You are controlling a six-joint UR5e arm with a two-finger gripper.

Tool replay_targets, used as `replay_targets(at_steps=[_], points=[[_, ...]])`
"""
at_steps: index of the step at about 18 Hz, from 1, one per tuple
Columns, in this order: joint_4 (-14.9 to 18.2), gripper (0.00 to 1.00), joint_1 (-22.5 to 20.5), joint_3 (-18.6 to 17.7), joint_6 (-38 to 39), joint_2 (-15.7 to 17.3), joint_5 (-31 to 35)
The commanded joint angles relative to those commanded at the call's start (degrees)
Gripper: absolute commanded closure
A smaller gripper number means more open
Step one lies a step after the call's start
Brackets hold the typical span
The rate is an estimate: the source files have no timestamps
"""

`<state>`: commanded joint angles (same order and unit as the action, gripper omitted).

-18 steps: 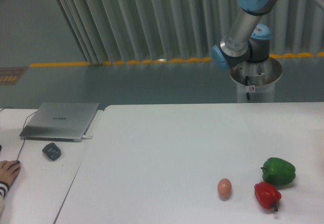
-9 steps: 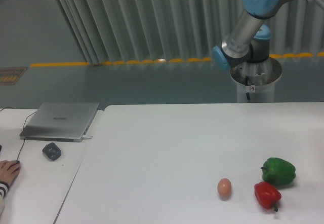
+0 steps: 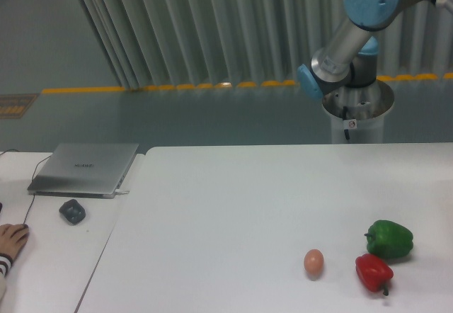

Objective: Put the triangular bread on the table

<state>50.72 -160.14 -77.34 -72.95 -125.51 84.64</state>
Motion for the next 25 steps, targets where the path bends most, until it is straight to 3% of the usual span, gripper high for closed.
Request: replay_targets(at_steps=[11,15,25], points=[[-0.2,0.02,-0.9,0.3,-0.1,-0.7,0.3],[0.0,0.36,-0.6,0.1,0.3,-0.3,0.4],[0.3,0.68,-0.4,-0.3,0.7,0.1,0.4]])
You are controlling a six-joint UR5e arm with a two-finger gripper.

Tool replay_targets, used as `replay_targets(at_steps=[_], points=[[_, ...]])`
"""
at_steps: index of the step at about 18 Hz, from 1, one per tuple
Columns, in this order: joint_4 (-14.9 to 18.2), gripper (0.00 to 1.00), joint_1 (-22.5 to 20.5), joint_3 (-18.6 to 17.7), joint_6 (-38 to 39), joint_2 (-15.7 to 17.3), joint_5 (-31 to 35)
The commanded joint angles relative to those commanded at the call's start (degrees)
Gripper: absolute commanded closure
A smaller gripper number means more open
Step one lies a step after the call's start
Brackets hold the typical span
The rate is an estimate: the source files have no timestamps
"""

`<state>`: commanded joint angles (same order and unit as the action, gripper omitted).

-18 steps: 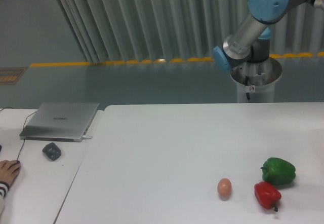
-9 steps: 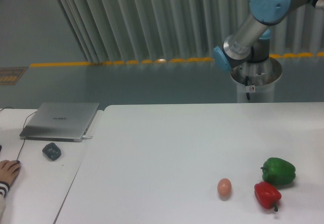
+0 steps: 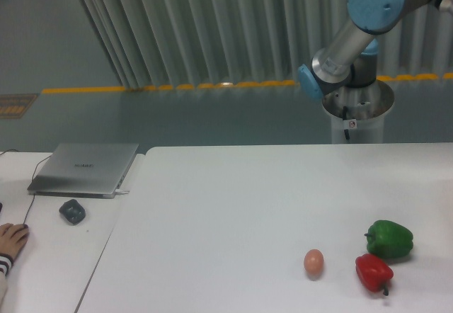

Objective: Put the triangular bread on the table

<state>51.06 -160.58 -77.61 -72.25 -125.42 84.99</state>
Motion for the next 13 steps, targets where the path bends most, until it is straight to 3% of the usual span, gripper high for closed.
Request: replay_targets(at_steps=[2,13], points=[[0.2,0.75,0.0,0.0,0.0,0.5,0.2],[6.2,0.82,-0.2,0.8,-0.2,3.5,-0.2]])
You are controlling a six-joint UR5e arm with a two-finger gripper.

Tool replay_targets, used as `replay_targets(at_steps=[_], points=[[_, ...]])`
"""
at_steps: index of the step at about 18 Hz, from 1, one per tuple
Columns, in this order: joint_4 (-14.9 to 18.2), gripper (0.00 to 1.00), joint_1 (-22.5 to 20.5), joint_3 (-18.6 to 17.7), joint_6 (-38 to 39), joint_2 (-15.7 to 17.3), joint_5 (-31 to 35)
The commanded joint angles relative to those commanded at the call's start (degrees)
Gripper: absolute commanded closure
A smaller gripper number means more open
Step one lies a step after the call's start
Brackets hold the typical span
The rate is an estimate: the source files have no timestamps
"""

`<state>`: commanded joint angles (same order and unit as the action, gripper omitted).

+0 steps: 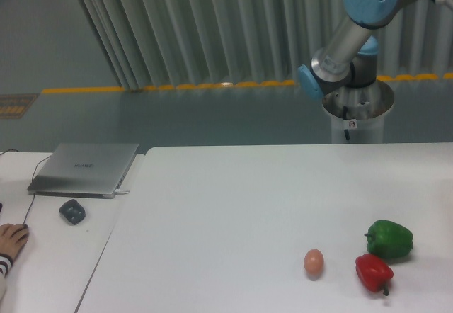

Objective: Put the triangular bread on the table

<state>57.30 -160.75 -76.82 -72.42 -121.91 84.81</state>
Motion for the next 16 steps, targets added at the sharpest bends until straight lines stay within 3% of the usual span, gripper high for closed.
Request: replay_targets(at_steps=[1,5,8,13,16], points=[[1.1,0.84,0.0,0.3,-0.1,0.5,-0.3],[10.8,0.86,0.0,2.8,-0.1,2.8,-2.6],[13.4,0.87,0.0,3.5,-0.1,3.8,-4.5],[20.6,0.86,0.2,4.0,0.4,6.9,-12.6],[21.9,0.86,3.3,3.5,5.0,7.8,-12.9]])
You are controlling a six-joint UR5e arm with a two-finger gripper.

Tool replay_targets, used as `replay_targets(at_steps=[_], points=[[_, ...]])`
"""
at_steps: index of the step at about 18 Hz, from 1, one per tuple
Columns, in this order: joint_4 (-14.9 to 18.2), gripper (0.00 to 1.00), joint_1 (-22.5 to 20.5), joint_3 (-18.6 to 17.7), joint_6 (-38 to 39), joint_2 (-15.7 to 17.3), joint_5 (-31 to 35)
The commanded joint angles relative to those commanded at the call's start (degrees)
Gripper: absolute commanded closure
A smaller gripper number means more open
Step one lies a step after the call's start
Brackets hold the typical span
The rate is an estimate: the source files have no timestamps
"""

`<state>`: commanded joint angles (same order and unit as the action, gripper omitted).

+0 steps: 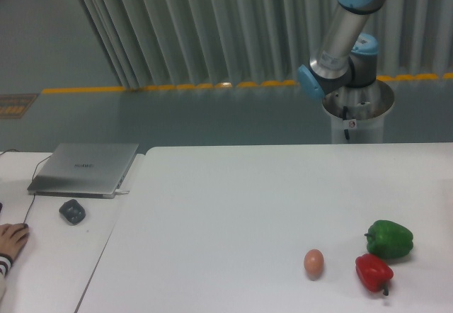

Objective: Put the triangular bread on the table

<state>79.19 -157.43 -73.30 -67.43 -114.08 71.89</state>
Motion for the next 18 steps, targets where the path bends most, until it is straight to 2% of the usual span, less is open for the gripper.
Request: replay_targets(at_steps=[2,4,7,8,10,13,15,17,18], points=[[-0.1,0.86,2.5,-0.4,4.3,0.3,-0.4],[-0.2,0.85,4.9,-1.0,5.2,0.3,0.3],[-2.2,0.84,7.3,-3.1,7.4,0.4,1.9],[-3.5,0.83,8.2,-3.3,9.5,0.1,1.8],[-8.7,0.81,9.2,-3.3,14.2,-0.6,1.8],[-14.0,0.8,9.9,-5.0,15.6,-1.1,1.8],[-19.0,0.78,9.9,-6.7,15.4,-1.6,1.8],[-19.5,0.77,9.9,-7.8,14.8,-2.0,2.3],[-19.5,0.74,9.9,-8.3,14.8,-2.0,2.3]])
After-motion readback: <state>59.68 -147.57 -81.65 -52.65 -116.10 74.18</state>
